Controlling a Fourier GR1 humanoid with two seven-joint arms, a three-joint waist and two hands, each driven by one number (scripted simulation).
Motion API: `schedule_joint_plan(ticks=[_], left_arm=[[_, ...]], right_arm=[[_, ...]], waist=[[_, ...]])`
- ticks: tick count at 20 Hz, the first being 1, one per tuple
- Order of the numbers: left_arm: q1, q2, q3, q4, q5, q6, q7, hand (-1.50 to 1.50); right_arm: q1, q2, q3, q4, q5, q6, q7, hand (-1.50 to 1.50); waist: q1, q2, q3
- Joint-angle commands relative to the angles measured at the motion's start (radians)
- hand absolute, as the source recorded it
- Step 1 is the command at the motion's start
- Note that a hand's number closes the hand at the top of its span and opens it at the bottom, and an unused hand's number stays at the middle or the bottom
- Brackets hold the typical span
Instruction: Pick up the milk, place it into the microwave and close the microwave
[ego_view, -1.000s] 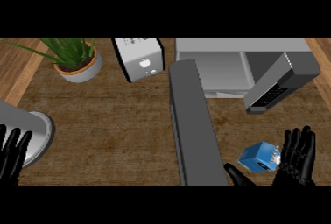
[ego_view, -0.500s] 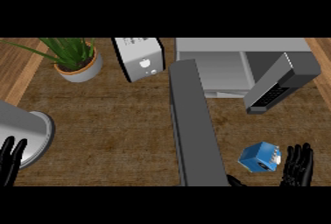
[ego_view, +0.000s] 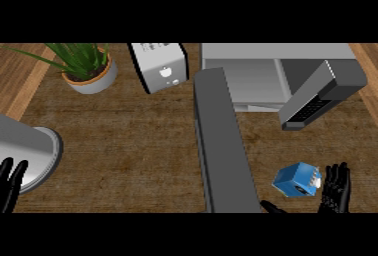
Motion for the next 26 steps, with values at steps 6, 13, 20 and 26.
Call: schedule_joint_plan(ticks=[6,13,20,26], left_arm=[[-0.005,-0.021,0.02,0.031,-0.011,-0.028,-0.005,-1.5],[-0.017,-0.023,-0.021,-0.036,-0.037,0.031,0.021,-1.5],[0.043,-0.023,-0.052,-0.082,-0.025,0.021,0.049,-1.5],[-0.005,-0.011,-0.009,0.009,-0.006,0.0,0.017,-1.5]], right_arm=[[-0.054,0.01,-0.095,0.145,-0.049,0.064,-0.08,-1.5],[-0.177,0.004,-0.21,0.33,-0.034,-0.014,-0.077,-1.5],[-0.212,-0.018,-0.314,0.573,-0.098,0.123,-0.247,-1.5],[-0.208,-0.073,-0.18,0.564,-0.131,0.485,-0.237,-1.5]], waist=[[0.0,0.0,0.0],[0.001,0.001,0.0],[0.002,0.0,0.001],[0.001,0.001,0.001]])
